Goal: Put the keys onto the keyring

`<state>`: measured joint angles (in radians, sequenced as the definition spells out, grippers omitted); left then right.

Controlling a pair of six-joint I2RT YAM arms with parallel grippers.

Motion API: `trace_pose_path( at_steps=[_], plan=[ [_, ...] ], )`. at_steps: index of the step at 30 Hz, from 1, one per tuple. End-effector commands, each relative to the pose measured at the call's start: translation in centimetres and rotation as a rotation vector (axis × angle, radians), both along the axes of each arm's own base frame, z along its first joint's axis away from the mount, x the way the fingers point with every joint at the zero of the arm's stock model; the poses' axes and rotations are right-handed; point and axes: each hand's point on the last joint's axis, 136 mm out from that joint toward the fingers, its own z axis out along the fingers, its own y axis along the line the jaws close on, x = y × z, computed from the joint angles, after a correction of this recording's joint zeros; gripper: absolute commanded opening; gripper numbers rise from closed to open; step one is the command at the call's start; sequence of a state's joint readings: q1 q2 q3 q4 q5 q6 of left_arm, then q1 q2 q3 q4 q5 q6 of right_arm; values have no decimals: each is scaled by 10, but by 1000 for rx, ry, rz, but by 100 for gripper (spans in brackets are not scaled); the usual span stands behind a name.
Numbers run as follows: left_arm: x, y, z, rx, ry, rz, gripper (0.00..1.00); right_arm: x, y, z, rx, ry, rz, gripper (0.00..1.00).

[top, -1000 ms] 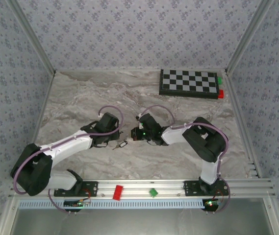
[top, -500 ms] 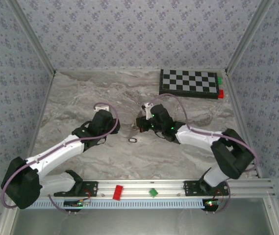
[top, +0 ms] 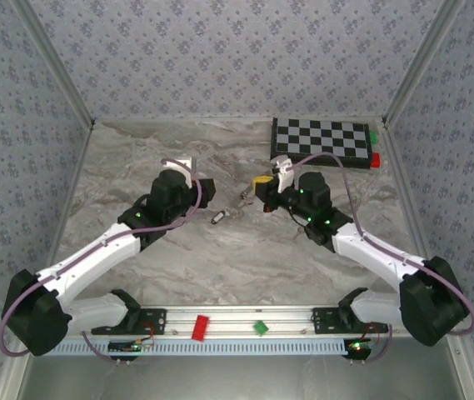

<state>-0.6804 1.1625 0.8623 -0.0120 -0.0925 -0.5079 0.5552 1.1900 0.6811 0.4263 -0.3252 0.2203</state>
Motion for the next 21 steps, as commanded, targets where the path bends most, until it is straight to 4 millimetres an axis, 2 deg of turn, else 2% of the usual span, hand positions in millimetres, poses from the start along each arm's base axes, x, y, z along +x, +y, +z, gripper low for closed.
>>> trace_pose_path(
  at_steps=[1, 7, 10, 14, 21],
  plan=[
    [-4, -26, 31, -52, -76, -151, 42, -17, 0, 39, 65, -126, 103, 0],
    [-14, -50, 49, -102, -108, -297, 41, -31, -3, 63, 157, -172, 195, 0],
    [-17, -54, 57, -118, -121, -328, 38, -32, -1, 71, 183, -184, 219, 0],
    [-31, -66, 71, -172, -149, -426, 37, -33, 1, 80, 240, -170, 261, 0],
    [-45, -68, 96, -265, -187, -482, 37, -36, 2, 95, 357, -132, 304, 0]
  ],
)
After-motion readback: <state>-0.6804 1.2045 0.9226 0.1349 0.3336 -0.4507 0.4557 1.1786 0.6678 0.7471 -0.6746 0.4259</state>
